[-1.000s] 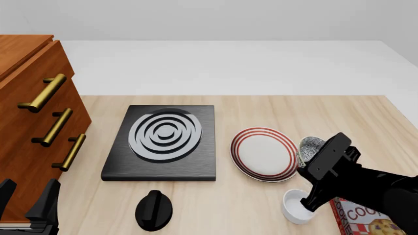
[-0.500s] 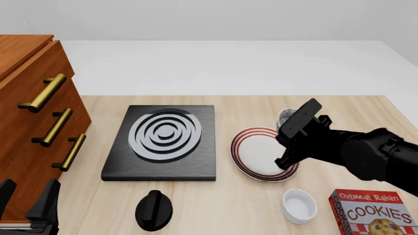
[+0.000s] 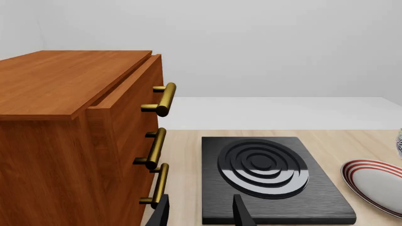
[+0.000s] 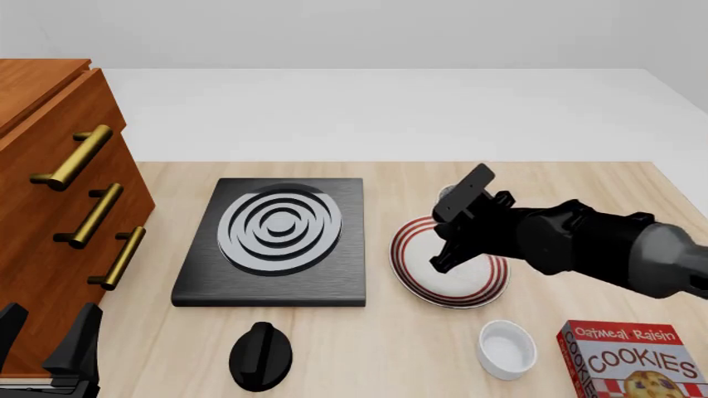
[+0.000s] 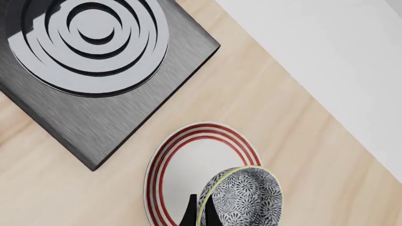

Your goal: Pick the akita bowl on the ramekin and place it on the plate.

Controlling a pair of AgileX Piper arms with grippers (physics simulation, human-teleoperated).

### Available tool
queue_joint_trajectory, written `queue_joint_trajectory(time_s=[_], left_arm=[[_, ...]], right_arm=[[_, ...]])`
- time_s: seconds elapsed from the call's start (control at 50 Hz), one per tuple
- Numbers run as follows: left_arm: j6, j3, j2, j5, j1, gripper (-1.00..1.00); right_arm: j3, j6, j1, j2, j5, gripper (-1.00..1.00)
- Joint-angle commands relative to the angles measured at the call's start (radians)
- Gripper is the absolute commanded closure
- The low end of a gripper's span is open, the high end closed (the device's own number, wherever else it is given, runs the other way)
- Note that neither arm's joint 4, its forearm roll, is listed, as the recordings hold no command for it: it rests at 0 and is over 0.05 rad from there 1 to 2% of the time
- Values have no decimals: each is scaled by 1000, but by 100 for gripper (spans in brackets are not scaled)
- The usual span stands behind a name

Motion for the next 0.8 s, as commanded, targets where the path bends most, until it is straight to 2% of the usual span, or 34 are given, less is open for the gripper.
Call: queue_joint_trajectory(time_s=[0.02,0.06,0.22,0.8], left_arm=[[0,0,0,0,0,-100],[0,0,0,0,0,-100],[0,0,0,0,0,-100],[0,0,0,0,0,-100]], right_arm=[[-49,-3,4,85,-16,100],[-47,-22,3,102,-26,100],[-69,-26,-7,149,-36,100],[-22,6,12,206,-92,100]])
